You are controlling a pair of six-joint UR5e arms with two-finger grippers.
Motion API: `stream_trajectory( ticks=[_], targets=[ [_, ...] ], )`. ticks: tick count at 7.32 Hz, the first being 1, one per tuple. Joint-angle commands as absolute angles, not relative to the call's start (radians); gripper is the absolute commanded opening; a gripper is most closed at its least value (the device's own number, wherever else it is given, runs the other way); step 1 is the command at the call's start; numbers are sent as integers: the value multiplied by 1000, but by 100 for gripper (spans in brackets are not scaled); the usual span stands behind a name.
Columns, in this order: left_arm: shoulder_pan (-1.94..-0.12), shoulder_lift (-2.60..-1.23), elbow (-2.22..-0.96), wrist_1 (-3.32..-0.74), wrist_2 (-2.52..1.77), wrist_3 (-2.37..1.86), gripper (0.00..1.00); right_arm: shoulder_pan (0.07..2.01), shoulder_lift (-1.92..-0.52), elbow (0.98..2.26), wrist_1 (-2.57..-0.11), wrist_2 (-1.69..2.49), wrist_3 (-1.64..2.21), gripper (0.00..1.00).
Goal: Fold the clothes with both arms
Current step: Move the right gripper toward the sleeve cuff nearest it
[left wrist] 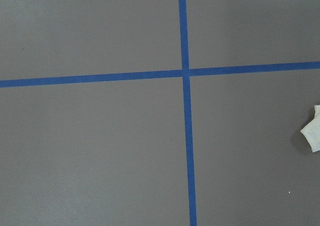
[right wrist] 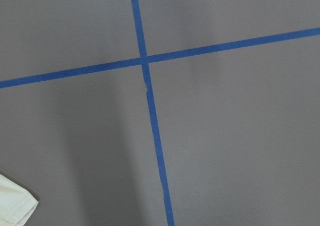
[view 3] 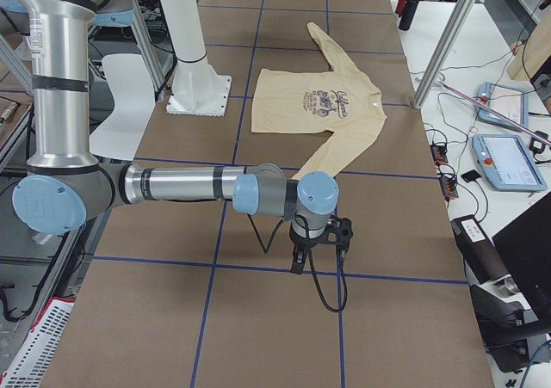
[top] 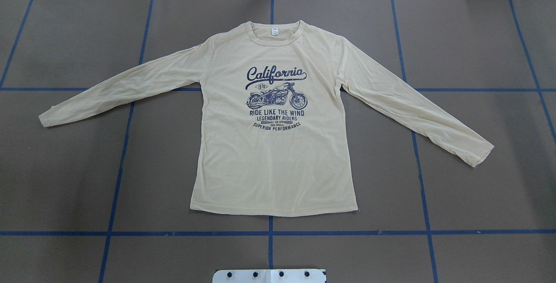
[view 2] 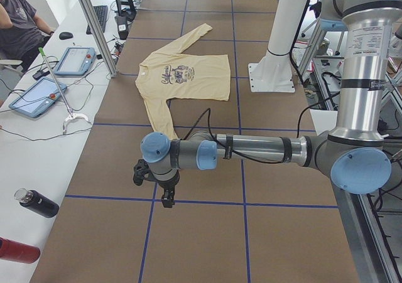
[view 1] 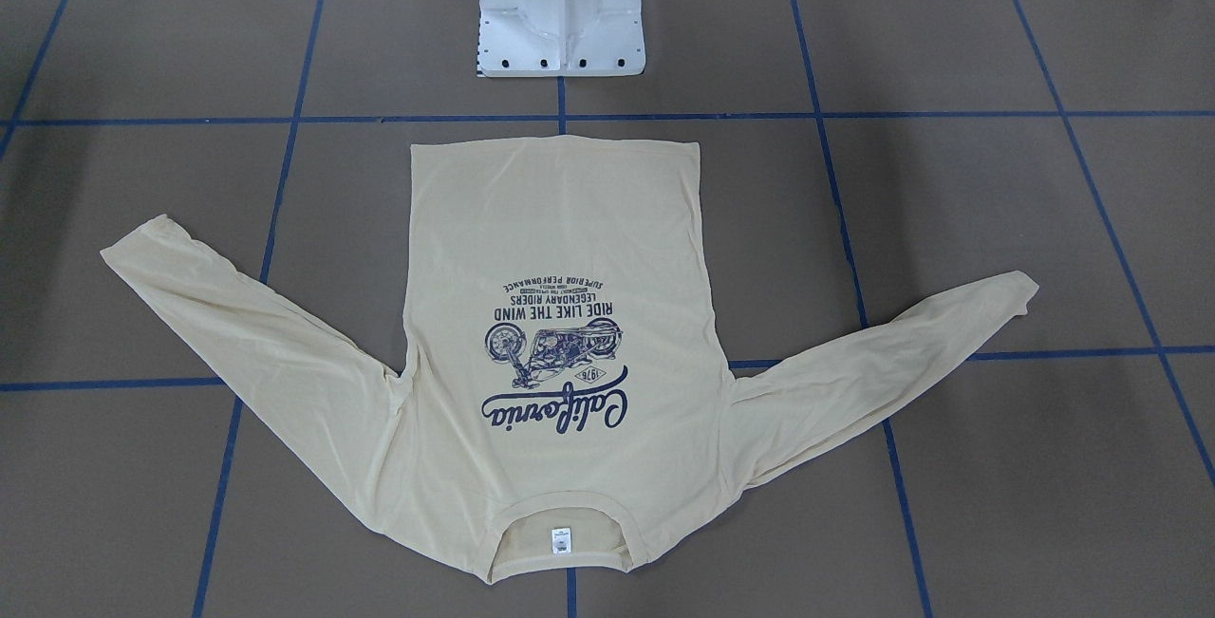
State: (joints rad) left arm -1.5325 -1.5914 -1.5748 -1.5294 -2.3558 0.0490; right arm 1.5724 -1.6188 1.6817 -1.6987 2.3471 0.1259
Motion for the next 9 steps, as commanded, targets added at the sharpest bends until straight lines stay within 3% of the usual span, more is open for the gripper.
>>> stream_trajectory(
  ticks=[1,4,7,9],
  targets=[
    [-1532,-1592,-1585,-1532,-2356,49,100,1572,-1614,1684,-1707,2338,121,100],
    [-1532,-1609,-1618,-1542,-2350,49,100,1569,-1611,1721,-1689,2345,127,100],
    [-1528,-1736,-1667,-1561,-2350,49,100,1435,-1605,1733,-1528,2370,132,100],
    [-1449,-1734,-1658,-1687,-2314,45,100,1381,-1592,1718,-1441,2408,171,100]
  ],
)
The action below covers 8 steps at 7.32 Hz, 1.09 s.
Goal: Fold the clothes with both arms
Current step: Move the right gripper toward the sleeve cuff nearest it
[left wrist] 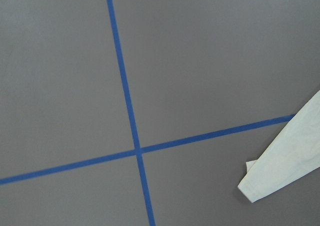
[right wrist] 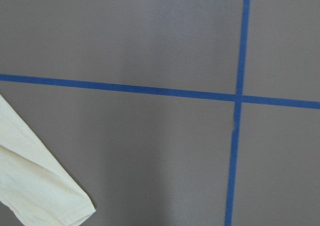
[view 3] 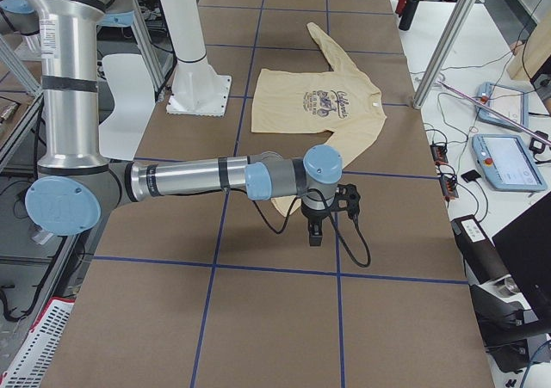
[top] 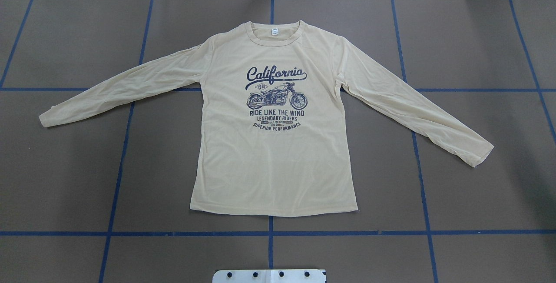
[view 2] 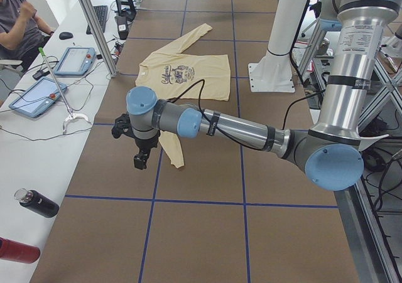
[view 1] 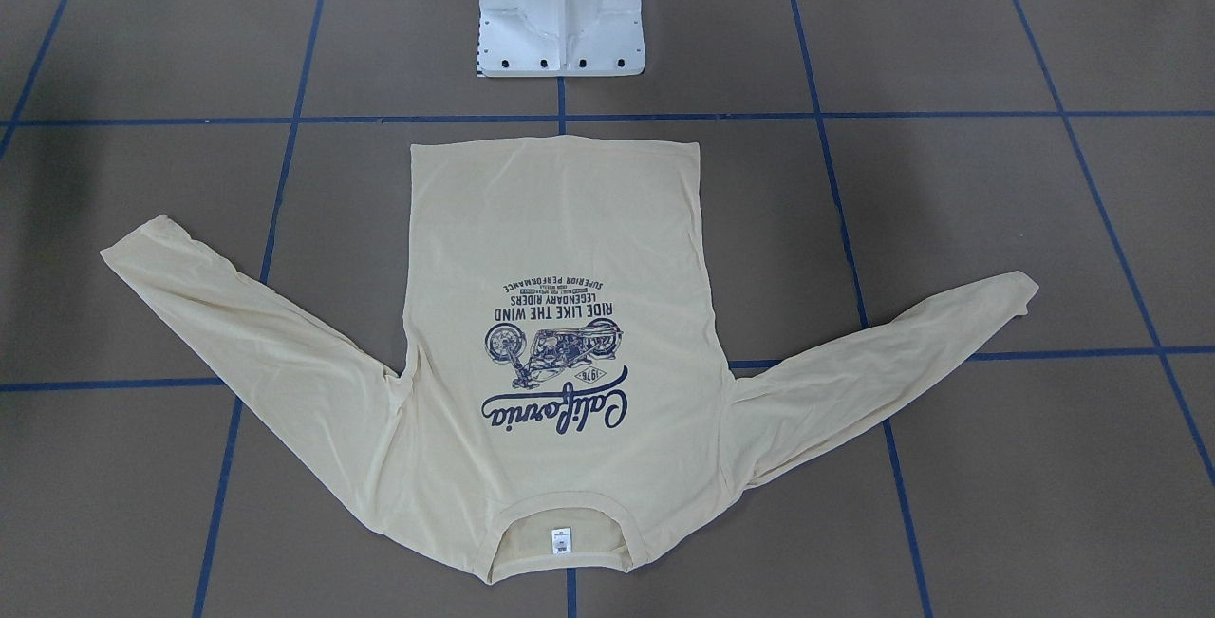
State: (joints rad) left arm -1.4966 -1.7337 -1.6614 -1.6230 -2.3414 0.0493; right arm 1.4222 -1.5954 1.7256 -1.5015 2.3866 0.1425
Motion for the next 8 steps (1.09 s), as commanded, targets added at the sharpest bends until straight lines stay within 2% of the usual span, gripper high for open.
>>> stream_trajectory(
  ticks=[1,6,8],
  targets=[
    [-1448,-1726,-1649,-1690,-2294,51,100,1300,-1591,1717,-1407,2399,185,100],
    [-1450,-1657,-1671,-1824,-2292,49,100,1024,-1612,1715,-1065,2291,459,100],
    [-1450,-1657,-1671,-1825,-2295,49,100,980,-1643,1709,-1065,2255,457,100]
  ],
)
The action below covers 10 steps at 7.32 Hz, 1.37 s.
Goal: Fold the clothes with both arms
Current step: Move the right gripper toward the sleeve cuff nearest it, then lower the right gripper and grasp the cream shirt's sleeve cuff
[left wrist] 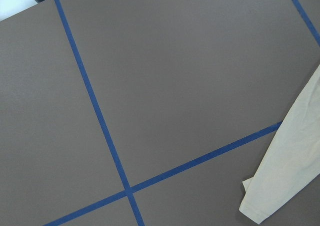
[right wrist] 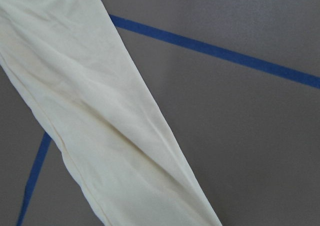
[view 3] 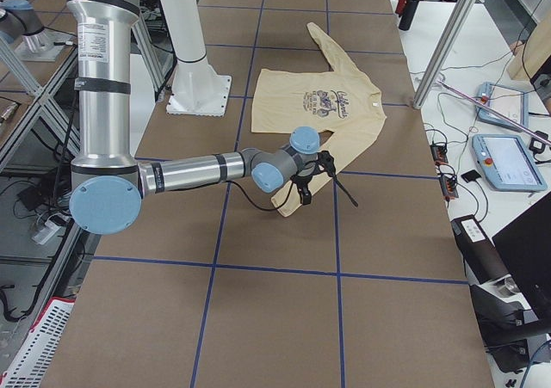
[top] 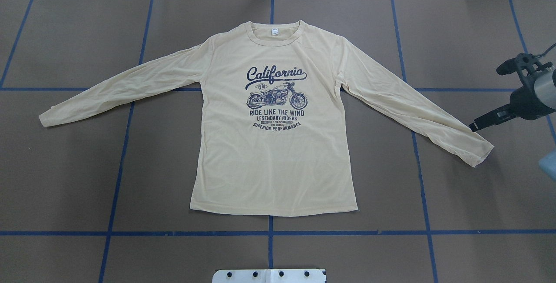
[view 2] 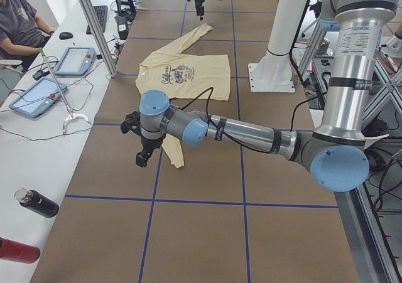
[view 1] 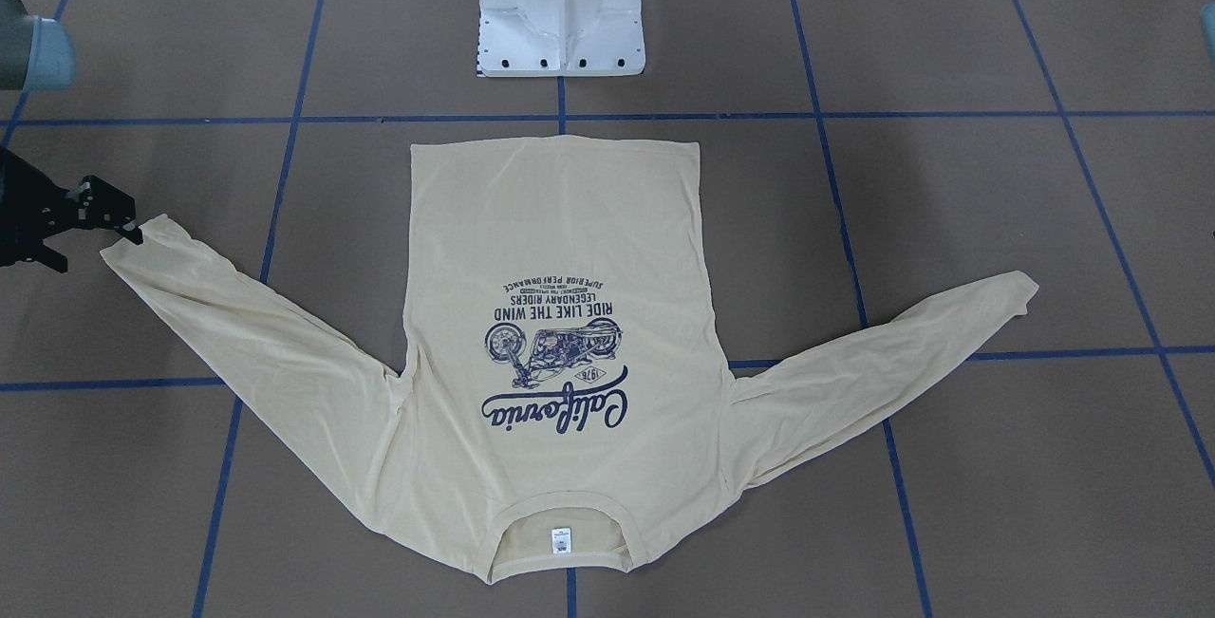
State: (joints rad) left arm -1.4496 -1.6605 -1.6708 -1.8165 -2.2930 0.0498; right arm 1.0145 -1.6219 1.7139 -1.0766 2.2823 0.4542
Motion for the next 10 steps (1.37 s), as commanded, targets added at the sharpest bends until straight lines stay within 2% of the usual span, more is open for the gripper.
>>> stream_trajectory(
  ticks=[1,5,7,8,10],
  targets=[
    [-1450,-1658,-1672,-1825,-2296,48,100,973,-1644,1686,-1065,2237,451,100],
    [-1450,-1663,-1684,-1824,-2296,48,100,960,-1643,1628,-1066,2247,446,99],
    [-1450,-1664,-1684,-1824,-2296,48,100,939,-1644,1621,-1072,2244,448,96],
    [-1450,-1664,-1684,-1824,-2301,48,100,930,-1643,1621,-1075,2246,448,92],
    [-1450,-1664,-1683,-1824,-2312,48,100,928,-1644,1621,-1080,2249,451,66]
  ],
)
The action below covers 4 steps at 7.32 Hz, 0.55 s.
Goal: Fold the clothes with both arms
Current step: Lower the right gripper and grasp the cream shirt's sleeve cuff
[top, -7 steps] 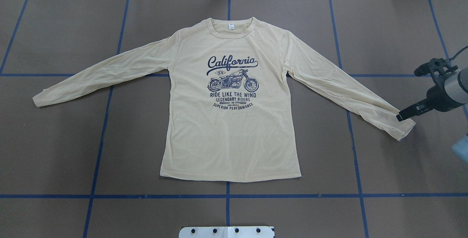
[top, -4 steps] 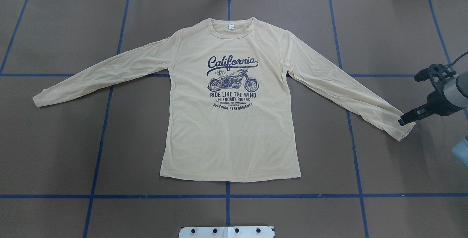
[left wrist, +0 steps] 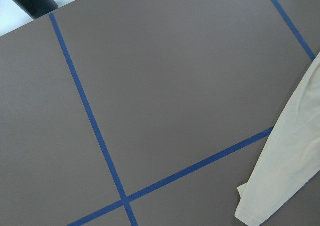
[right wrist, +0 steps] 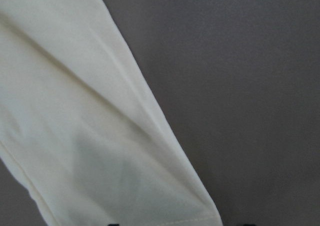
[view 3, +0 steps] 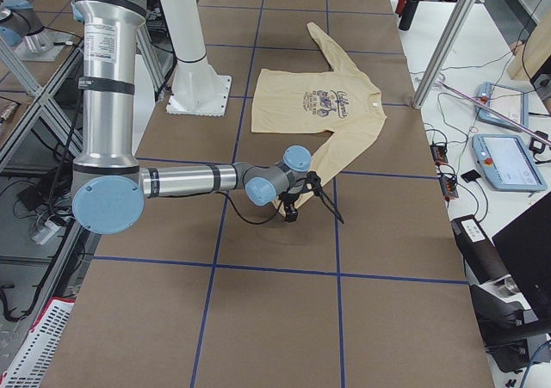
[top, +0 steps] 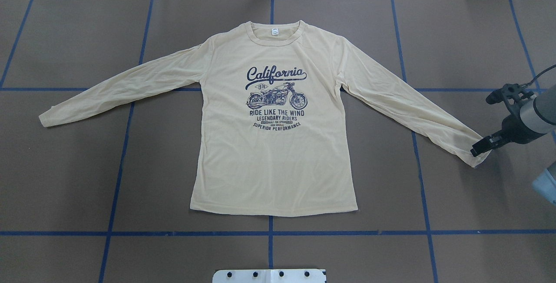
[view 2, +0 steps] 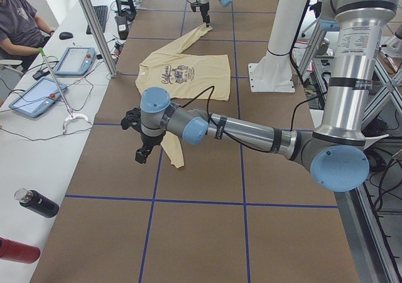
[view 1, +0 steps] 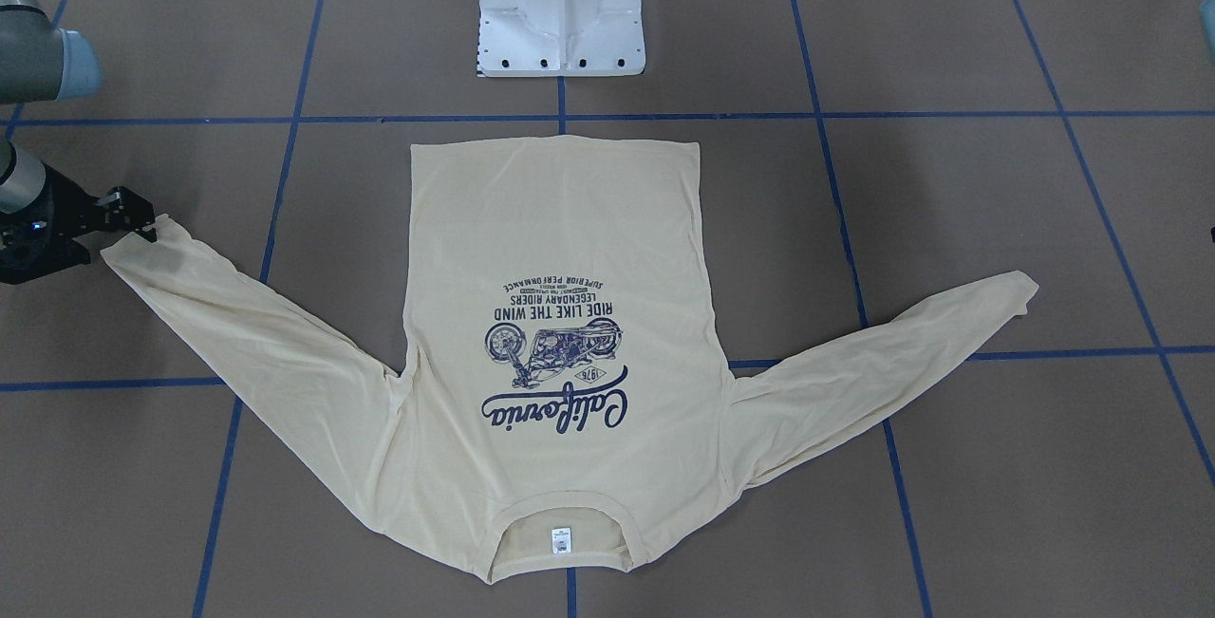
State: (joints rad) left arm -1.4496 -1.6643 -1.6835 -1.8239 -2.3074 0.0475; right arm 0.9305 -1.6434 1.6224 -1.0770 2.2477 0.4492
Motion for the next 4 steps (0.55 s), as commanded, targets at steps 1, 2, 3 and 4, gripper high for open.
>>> stream_trajectory(
  ticks=[1,2,3,4],
  targets=[
    [-1450,-1664,-1681,-1824,-2312,48,100,928,-1644,1621,-1081,2249,451,58],
    [-1450,-1664,-1678,-1824,-2312,48,100,928,-1646,1621,-1081,2249,451,53],
    [-1450,-1664,-1680,-1824,-2313,48,100,928,-1644,1623,-1081,2253,451,45],
    [-1450,-1664,-1678,-1824,-2313,48,100,928,-1643,1626,-1080,2255,453,37]
  ],
)
